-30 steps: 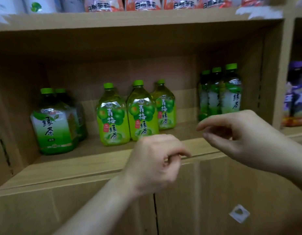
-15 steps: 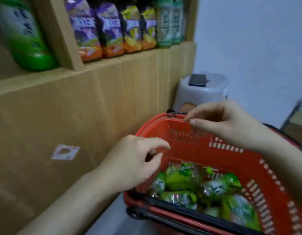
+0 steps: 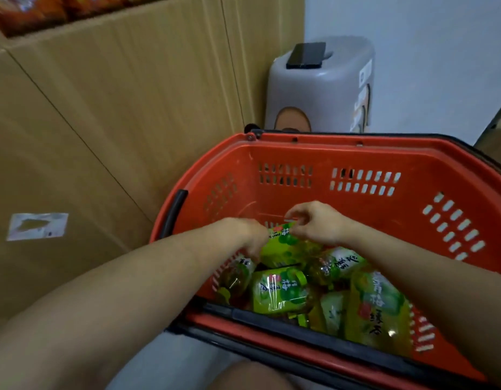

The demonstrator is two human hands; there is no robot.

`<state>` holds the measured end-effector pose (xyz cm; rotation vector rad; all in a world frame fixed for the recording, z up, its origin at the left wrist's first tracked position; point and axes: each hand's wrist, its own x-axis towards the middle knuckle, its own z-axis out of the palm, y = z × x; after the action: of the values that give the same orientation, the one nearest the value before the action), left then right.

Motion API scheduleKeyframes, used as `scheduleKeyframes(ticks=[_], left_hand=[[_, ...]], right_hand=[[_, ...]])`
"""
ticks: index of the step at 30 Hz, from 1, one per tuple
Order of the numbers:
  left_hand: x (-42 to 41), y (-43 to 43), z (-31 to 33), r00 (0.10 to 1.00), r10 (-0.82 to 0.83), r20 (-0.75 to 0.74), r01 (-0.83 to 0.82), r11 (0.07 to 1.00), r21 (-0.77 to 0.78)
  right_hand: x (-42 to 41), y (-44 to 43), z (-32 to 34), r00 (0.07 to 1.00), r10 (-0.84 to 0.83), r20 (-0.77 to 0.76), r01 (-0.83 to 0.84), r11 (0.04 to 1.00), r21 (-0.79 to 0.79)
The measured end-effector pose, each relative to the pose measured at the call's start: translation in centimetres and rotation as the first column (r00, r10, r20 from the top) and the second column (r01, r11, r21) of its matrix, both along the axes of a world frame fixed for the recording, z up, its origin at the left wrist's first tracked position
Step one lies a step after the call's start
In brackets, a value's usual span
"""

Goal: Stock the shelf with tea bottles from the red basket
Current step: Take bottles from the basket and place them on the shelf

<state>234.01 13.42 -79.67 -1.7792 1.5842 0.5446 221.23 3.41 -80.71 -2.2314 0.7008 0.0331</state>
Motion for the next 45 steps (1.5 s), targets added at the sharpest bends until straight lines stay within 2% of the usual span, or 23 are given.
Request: scheduleKeyframes(ticks=[2,4,8,10,12,16,19,21,23,25,26,27,29,30,31,32,33,34,35,36,37,39,45], left_hand=[[-0.6,1.0,-2.7,0.997,-0.062,0.052,0.048,0.97,0.239],[-0.5,2.4,-5.1,0.985,-0.141,0.096,0.095,0.921,0.377],[-0.2,2.9,-6.5,0.979,-0.084,0.186,0.014,0.937,0.35],[0.2,2.1,-4.4,0.984,-0.079,0.163,0.034,0.964,0.263],[1.8,1.5,-1.6,0.996,0.019,0.087,-0.026,0.996,0.082],[3.4,1.4,2.6,0.995,0.087,-0.039,-0.092,0.985,-0.146],[2.7,0.6,6.4,0.985,0.022,-0.173,-0.086,0.925,-0.371],[2.4,-0.1,9.2,0.951,-0.031,-0.306,-0.143,0.838,-0.527],[2.0,-0.5,10.8,0.833,-0.046,-0.551,-0.321,0.771,-0.55],[1.3,-0.6,11.3,0.586,-0.06,-0.808,-0.566,0.683,-0.461],[1.1,-0.9,11.1,0.438,-0.111,-0.892,-0.688,0.597,-0.412],[0.9,-1.5,10.6,0.272,-0.169,-0.947,-0.81,0.491,-0.32],[0.1,-3.0,8.9,-0.054,-0.175,-0.983,-0.946,0.323,-0.006],[-0.4,-3.8,7.3,-0.147,-0.095,-0.985,-0.946,0.304,0.112],[-1.0,-4.7,5.3,-0.174,0.036,-0.984,-0.927,0.331,0.176],[-1.7,-5.4,3.2,-0.099,0.2,-0.975,-0.901,0.398,0.173],[-2.6,-6.1,0.9,0.106,0.336,-0.936,-0.85,0.52,0.091],[-3.5,-6.6,-1.3,0.401,0.378,-0.835,-0.717,0.696,-0.03],[-4.5,-6.9,-3.4,0.685,0.317,-0.655,-0.502,0.858,-0.11],[-5.7,-6.8,-5.1,0.879,0.18,-0.441,-0.269,0.952,-0.148],[-6.5,-6.6,-6.3,0.96,0.057,-0.274,-0.099,0.985,-0.14],[-7.5,-5.8,-8.0,0.978,0.016,-0.207,-0.039,0.994,-0.104],[-4.7,-6.1,-8.0,0.817,0.27,-0.509,-0.417,0.887,-0.199]], right_hand=[[0.6,0.1,-0.9,0.999,0.035,-0.013,-0.035,0.999,-0.015],[0.7,-0.2,-0.9,0.996,0.08,-0.044,-0.082,0.996,-0.042],[1.1,-0.7,-0.2,0.998,0.046,0.037,-0.045,0.998,-0.038],[1.3,-0.6,0.1,0.995,0.057,0.087,-0.056,0.998,-0.011],[1.5,-0.3,0.3,0.99,0.12,0.074,-0.117,0.992,-0.035],[1.2,0.8,0.1,0.983,0.18,0.033,-0.182,0.982,0.056],[0.9,1.7,-0.1,0.964,0.267,0.005,-0.264,0.95,0.166],[0.9,1.9,0.0,0.972,0.21,0.106,-0.232,0.928,0.291],[0.9,1.3,0.7,0.963,0.066,0.261,-0.169,0.902,0.398],[0.4,-0.2,1.9,0.944,0.005,0.331,-0.134,0.921,0.366],[-0.1,-1.4,3.0,0.941,0.014,0.338,-0.121,0.947,0.299],[-0.8,-2.7,4.1,0.946,0.012,0.325,-0.089,0.971,0.223],[-2.8,-5.4,6.1,0.948,-0.077,0.308,0.044,0.993,0.113],[-4.0,-6.7,6.9,0.943,-0.137,0.303,0.117,0.99,0.082],[-5.2,-7.7,7.5,0.932,-0.196,0.306,0.181,0.981,0.075],[-6.4,-8.6,8.0,0.913,-0.245,0.327,0.226,0.969,0.097],[-7.4,-9.2,8.1,0.894,-0.278,0.352,0.25,0.96,0.121],[-8.1,-9.5,8.1,0.881,-0.295,0.371,0.265,0.955,0.131],[-8.4,-9.8,7.8,0.874,-0.311,0.372,0.282,0.95,0.133],[-8.4,-10.0,7.4,0.871,-0.322,0.371,0.294,0.947,0.131],[-8.2,-10.2,6.9,0.876,-0.321,0.361,0.298,0.947,0.12],[-7.4,-9.8,6.2,0.904,-0.279,0.324,0.262,0.96,0.095],[-5.9,-8.8,5.3,0.934,-0.205,0.293,0.189,0.979,0.079]])
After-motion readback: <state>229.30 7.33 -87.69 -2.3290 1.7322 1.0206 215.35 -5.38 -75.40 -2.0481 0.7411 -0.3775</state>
